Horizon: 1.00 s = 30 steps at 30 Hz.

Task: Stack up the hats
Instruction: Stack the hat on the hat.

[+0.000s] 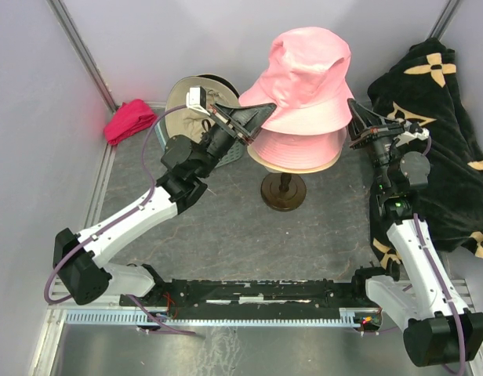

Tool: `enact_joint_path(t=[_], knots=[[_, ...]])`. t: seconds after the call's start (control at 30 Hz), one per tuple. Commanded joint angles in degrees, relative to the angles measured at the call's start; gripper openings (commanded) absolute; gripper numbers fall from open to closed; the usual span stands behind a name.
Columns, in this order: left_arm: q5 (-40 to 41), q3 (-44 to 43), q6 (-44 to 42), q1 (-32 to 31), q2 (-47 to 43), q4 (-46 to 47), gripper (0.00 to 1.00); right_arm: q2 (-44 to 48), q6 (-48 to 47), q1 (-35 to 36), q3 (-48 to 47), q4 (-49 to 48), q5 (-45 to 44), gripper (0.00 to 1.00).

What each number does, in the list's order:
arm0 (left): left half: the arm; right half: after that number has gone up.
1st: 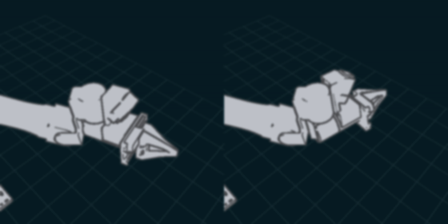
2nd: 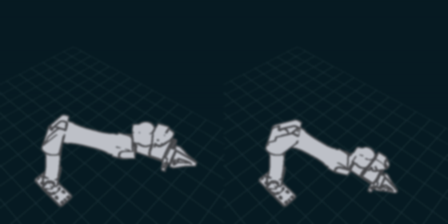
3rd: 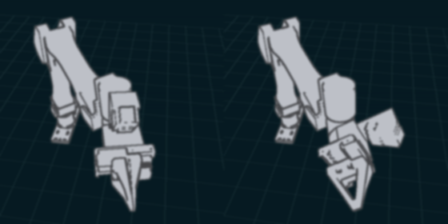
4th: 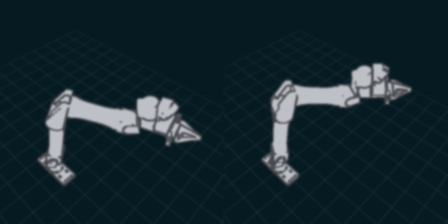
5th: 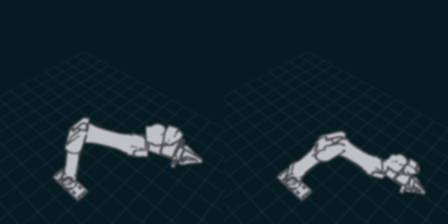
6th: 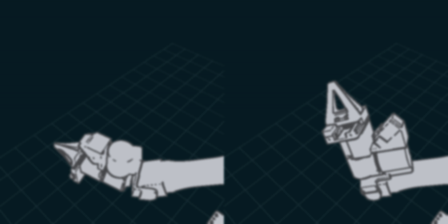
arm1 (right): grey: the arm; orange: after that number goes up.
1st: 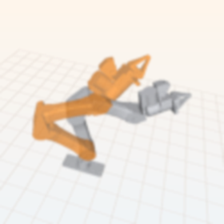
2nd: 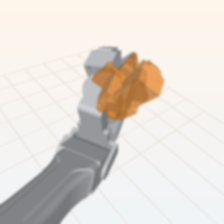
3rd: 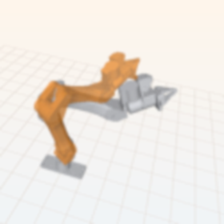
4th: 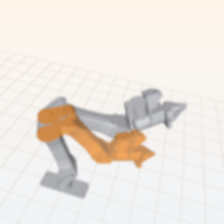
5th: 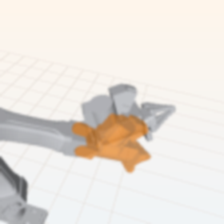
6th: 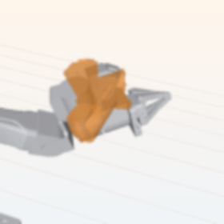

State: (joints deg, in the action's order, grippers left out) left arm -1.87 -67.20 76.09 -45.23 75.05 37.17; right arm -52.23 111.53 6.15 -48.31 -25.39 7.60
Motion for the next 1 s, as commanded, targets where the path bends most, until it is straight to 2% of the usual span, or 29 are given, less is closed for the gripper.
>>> enact_joint_path(t=[0.0,0.57,0.97], knots=[[-1.12,1.92,0.69,-0.11,-1.94,4.07,0.03,1.89,-1.76,-0.81,2.63,-4.55,1.06,0.02],[-7.64,8.22,6.30,-0.09,-0.39,14.81,0.03,2.62,-8.29,-2.78,6.79,-6.79,4.55,0.02],[-5.90,15.93,6.90,0.28,-0.79,17.84,0.03,2.70,-12.34,-4.07,9.25,-4.09,5.10,0.02]])
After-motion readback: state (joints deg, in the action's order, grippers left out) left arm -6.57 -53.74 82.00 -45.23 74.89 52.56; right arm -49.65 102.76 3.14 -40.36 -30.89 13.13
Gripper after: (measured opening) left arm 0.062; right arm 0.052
